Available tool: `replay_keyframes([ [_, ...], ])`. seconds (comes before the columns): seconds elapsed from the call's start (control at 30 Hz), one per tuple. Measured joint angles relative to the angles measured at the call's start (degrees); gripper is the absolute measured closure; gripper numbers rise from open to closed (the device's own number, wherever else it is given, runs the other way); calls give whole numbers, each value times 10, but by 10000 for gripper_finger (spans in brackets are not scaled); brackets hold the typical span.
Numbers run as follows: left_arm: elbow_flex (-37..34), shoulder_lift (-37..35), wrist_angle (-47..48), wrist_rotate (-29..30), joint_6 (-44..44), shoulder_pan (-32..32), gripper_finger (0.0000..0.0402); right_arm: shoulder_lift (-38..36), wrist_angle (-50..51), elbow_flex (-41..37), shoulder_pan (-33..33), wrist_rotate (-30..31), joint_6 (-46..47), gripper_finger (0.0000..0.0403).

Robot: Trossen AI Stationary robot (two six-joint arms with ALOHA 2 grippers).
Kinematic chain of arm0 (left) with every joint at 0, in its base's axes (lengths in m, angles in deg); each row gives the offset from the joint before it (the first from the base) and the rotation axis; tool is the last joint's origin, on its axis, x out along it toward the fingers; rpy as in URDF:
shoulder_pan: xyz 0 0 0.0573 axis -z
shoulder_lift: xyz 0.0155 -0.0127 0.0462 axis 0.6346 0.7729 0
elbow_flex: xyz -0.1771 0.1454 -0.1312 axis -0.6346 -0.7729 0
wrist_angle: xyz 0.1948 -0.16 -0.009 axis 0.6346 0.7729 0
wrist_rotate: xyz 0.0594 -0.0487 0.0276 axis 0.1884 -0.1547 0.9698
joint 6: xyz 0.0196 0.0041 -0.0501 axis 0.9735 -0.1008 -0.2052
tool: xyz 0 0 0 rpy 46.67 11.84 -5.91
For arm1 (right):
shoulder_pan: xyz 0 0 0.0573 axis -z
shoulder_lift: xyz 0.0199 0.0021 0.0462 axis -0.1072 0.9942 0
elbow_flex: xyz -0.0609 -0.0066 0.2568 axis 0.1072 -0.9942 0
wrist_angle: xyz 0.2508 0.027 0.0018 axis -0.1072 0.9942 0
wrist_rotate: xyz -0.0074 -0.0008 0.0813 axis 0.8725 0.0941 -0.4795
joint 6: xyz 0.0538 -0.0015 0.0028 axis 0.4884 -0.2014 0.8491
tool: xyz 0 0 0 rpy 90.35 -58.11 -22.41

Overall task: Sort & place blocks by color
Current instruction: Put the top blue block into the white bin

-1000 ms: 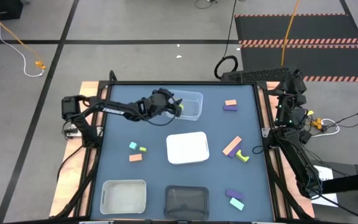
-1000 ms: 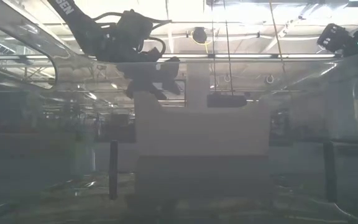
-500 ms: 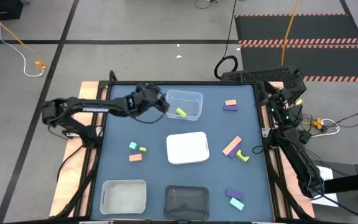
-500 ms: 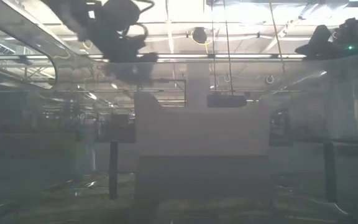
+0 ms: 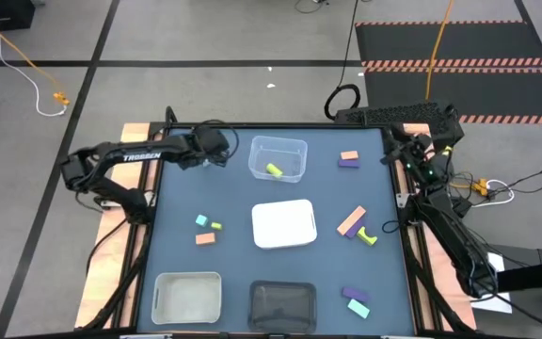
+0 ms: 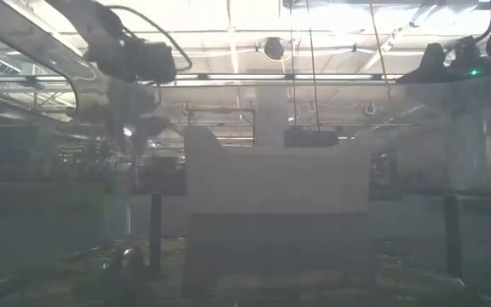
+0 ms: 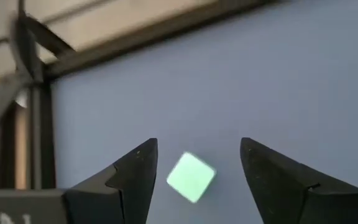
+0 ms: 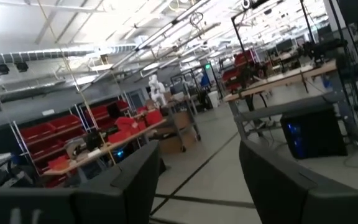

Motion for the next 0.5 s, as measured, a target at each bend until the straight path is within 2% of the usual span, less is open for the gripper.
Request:
replay_keyframes([
  [0.17,0,34,-4,-47,9,-28,143,26,8,0,0,-2,-19,186],
  [0.37,0,83,-5,-49,-42,-49,119,46,7,0,1,1,-20,162],
  [0.5,0,121,-19,-50,-45,-63,119,49,7,0,1,1,-27,154],
])
